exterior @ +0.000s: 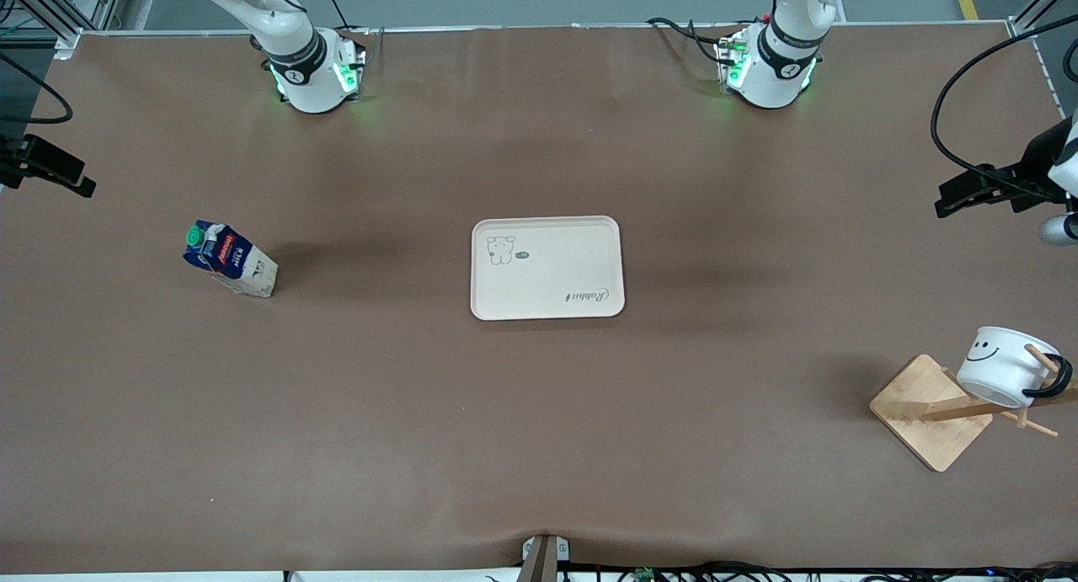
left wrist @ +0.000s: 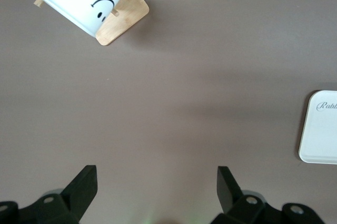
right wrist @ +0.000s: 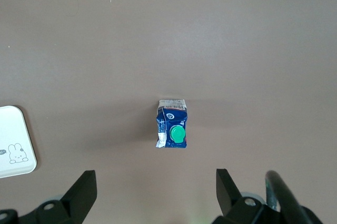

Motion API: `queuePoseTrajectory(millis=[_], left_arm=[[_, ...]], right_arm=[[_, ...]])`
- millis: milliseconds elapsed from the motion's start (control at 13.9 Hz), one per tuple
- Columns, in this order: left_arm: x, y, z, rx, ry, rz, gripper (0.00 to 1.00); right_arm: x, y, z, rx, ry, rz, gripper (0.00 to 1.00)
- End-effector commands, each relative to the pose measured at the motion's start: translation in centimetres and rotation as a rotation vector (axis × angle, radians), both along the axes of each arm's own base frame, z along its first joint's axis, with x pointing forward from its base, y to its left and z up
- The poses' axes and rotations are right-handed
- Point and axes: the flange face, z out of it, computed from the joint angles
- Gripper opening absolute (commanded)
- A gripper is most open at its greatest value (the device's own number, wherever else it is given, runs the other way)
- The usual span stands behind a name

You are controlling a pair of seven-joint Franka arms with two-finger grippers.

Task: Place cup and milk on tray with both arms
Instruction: 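Move the left gripper toward the white mug on the wooden stand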

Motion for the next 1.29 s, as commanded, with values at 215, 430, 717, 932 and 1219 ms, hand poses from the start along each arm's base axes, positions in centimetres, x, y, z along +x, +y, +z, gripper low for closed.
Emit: queuePoseTrajectory(millis=[215,430,717,932,1219], left_arm=[[0.2,1.7,0.5,0.004,-0.026,0.04,1.0],[0.2,1.8,-1.2,0.005,-0.076,0.08,1.0],[-2.8,2.3,-3.6,0.003,-0.149,0.156,1.0],[-4.4,5.3,-5.9,-0.04,-0.178,0.233,1.0],[-4.6,9.6,-6.2,-0.075,-0.233,0.225,1.0]], right_arm=[[0.3,-0.1,0.5,0.006,-0.002,-0.013,1.0],[0.3,0.1,0.6,0.006,-0.004,-0.012,1.0],[0.3,-0.3,0.5,0.006,-0.001,-0.016,1.0],[0.3,-0.3,0.5,0.006,-0.001,-0.016,1.0],[0.3,-0.3,0.5,0.006,-0.001,-0.016,1.0]])
